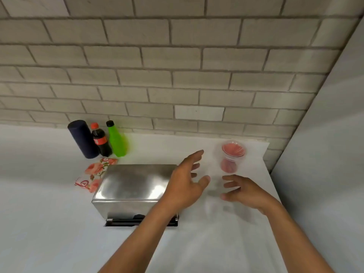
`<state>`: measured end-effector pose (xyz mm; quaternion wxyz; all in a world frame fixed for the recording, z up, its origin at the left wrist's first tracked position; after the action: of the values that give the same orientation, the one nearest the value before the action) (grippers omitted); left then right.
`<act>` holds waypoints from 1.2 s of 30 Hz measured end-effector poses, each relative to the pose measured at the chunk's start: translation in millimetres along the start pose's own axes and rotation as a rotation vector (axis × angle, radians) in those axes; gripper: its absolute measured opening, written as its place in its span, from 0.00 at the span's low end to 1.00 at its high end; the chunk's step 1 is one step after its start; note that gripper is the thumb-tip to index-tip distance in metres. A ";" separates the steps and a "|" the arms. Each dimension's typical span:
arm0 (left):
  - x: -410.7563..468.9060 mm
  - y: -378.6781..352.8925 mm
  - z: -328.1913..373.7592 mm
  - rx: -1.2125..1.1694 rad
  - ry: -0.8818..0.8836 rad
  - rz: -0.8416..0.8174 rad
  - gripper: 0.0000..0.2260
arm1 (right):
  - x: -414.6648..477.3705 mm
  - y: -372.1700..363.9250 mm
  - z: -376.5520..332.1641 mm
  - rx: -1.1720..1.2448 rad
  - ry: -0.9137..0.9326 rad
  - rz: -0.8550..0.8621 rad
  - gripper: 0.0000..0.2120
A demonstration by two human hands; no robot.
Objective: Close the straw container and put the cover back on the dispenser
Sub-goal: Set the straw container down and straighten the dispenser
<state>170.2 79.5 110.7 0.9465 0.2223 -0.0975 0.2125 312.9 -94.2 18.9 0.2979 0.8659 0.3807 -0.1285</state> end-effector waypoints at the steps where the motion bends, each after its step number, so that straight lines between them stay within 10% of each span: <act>1: -5.2 23.7 4.8 0.007 -0.017 0.027 0.33 | -5.7 -9.7 -12.1 0.009 0.026 -0.010 0.36; 11: -85.8 211.7 -35.5 0.243 0.123 0.139 0.42 | -51.7 -111.7 -109.3 -0.019 0.253 -0.042 0.60; 21: -144.3 234.3 -130.9 0.027 0.306 0.061 0.68 | -57.3 -172.4 -96.5 0.045 0.182 0.097 0.69; 36: -127.9 209.9 -152.6 0.248 0.123 0.114 0.54 | -52.8 -195.3 -98.1 -0.129 0.208 0.409 0.58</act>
<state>-23.5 274.3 20.0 0.9025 0.3180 -0.0246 0.2895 133.1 39.3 38.5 0.3317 0.9127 0.2335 0.0491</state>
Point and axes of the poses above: each hand's wrist, its own x-axis towards the middle knuckle, its own y-axis out of the back of the hand, z = x × y, the point moved 8 cm from there along x, towards the middle knuckle, and after that the axes turned 7 degrees about -y, right-handed, at the moved point
